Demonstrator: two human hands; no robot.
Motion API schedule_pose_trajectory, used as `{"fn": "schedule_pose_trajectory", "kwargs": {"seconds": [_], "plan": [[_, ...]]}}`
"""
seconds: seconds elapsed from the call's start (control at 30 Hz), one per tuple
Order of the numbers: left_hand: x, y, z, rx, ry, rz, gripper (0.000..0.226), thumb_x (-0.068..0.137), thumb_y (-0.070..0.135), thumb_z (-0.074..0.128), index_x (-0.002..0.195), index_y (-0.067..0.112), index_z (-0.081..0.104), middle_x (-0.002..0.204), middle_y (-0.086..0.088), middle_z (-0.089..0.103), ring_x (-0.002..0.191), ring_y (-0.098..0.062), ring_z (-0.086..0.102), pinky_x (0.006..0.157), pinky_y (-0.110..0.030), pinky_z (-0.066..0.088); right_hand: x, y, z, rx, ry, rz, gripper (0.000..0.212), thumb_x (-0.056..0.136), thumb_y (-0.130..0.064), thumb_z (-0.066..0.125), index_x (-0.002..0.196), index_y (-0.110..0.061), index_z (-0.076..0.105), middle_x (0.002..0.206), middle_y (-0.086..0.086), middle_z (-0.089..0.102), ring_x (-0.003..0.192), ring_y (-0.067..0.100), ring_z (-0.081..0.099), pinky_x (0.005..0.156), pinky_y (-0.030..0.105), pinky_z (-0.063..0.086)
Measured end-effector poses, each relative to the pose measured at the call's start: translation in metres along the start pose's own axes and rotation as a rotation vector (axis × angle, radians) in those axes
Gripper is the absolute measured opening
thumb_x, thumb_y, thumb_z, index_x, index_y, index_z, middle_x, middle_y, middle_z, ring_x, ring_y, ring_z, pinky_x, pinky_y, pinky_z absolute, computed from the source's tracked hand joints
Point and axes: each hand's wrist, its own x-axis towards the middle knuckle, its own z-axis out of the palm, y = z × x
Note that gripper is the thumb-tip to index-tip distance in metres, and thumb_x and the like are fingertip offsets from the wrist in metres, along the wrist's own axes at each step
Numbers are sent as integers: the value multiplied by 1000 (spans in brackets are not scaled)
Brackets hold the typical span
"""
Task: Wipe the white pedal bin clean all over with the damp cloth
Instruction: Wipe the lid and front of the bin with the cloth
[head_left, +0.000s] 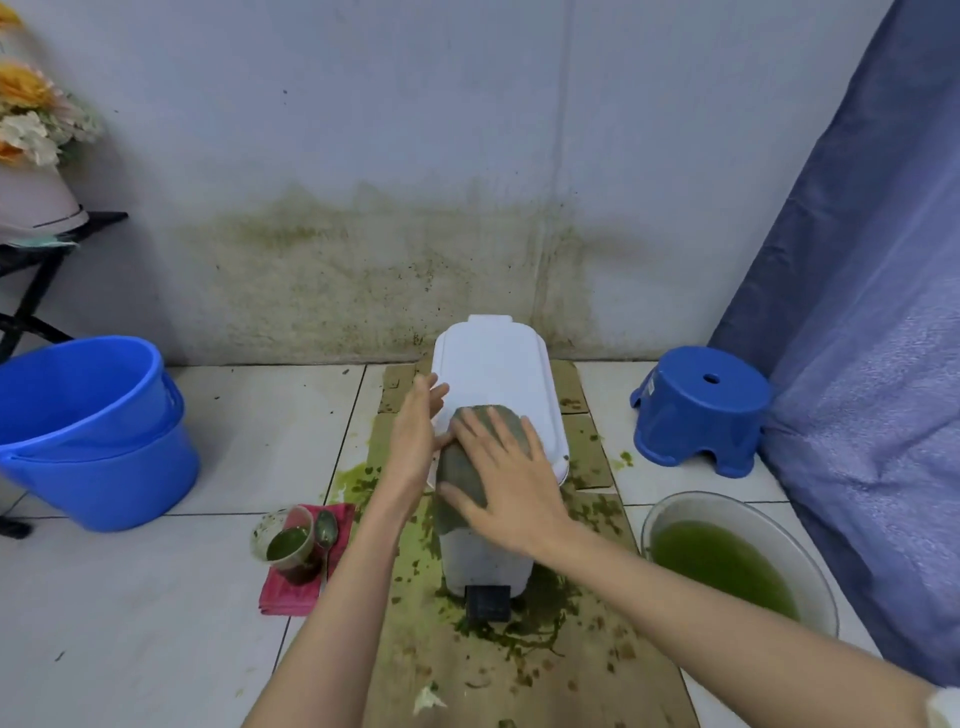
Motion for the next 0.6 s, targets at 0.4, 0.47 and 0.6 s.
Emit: {"fn": "schedule_pose_trajectory", "kwargs": {"seconds": [0.4, 0.47, 0.6], "plan": [[39, -62, 25, 1179, 149, 549, 62, 94, 48, 14, 133, 22, 54, 140, 4, 51, 139, -16, 33, 106, -35, 23, -42, 44, 25, 689, 206, 484, 55, 96, -50, 18, 147, -36, 4, 155, -20, 2, 143, -1, -1, 118, 23, 6], [45, -67, 25, 1215, 181, 501, 63, 92, 48, 15, 136, 21, 51, 142, 1, 49, 142, -20, 28, 111, -42, 21, -18, 57, 19, 924, 216, 561, 63, 90, -57, 24, 147, -32, 19, 154, -15, 18, 141, 1, 16, 117, 26, 15], [48, -67, 25, 1254, 214, 501, 59, 89, 48, 20, 132, 28, 55, 141, 2, 51, 140, -23, 31, 111, -44, 17, 49, 96, 13, 1283, 122, 738, 79, 81, -65, 49, 146, -24, 32, 145, -7, 39, 131, 11, 39, 112, 34, 31]]}}
